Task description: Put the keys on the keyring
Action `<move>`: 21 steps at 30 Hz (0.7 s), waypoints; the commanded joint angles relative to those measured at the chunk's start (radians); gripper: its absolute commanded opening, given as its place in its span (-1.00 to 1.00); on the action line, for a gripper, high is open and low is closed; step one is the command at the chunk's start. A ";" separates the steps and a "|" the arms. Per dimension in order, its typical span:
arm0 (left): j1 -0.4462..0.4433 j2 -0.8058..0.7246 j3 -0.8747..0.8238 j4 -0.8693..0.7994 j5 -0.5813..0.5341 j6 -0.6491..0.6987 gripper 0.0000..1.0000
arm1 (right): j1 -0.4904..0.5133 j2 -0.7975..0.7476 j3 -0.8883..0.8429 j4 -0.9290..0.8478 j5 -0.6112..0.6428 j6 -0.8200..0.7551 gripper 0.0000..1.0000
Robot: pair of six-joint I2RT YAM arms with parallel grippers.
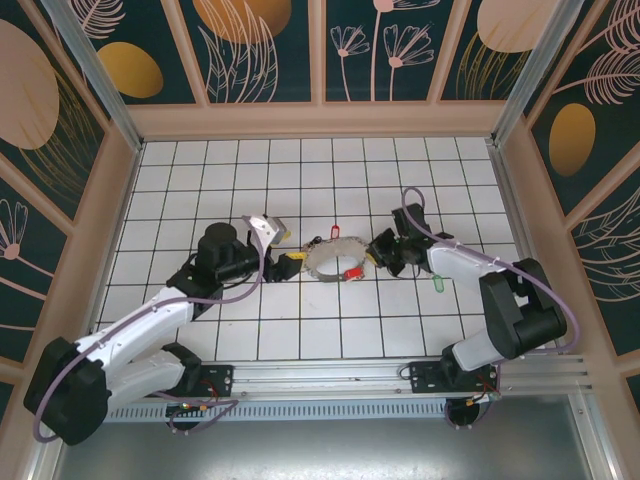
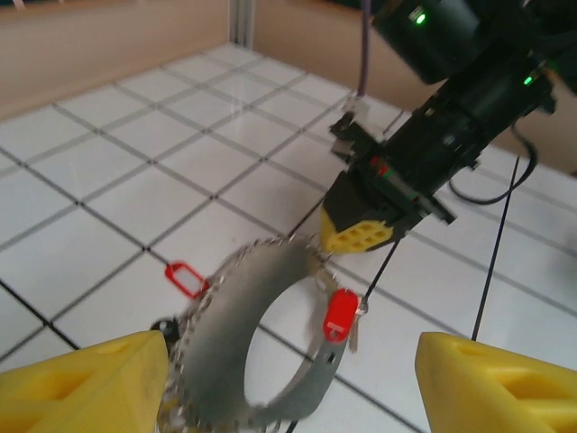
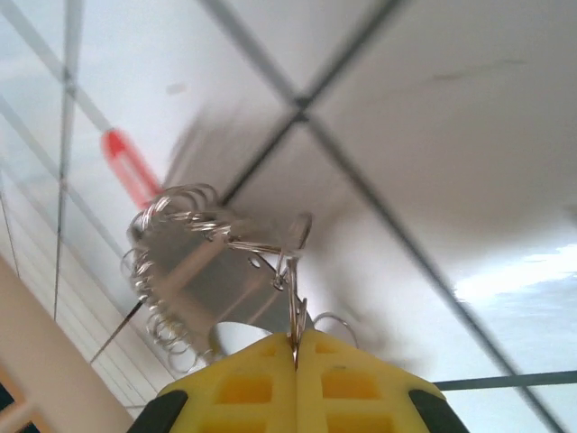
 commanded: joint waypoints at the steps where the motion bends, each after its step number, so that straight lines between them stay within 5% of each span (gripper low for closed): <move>1: -0.005 -0.070 -0.022 0.192 0.010 -0.035 0.47 | 0.049 -0.050 0.114 -0.056 0.026 -0.273 -1.00; 7: -0.004 -0.088 0.090 0.056 -0.017 0.034 0.37 | 0.124 -0.041 0.297 -0.196 0.090 -0.633 -1.00; 21: -0.003 -0.299 0.200 -0.137 -0.162 0.138 0.44 | 0.211 -0.311 0.253 -0.022 -0.049 -1.324 -1.00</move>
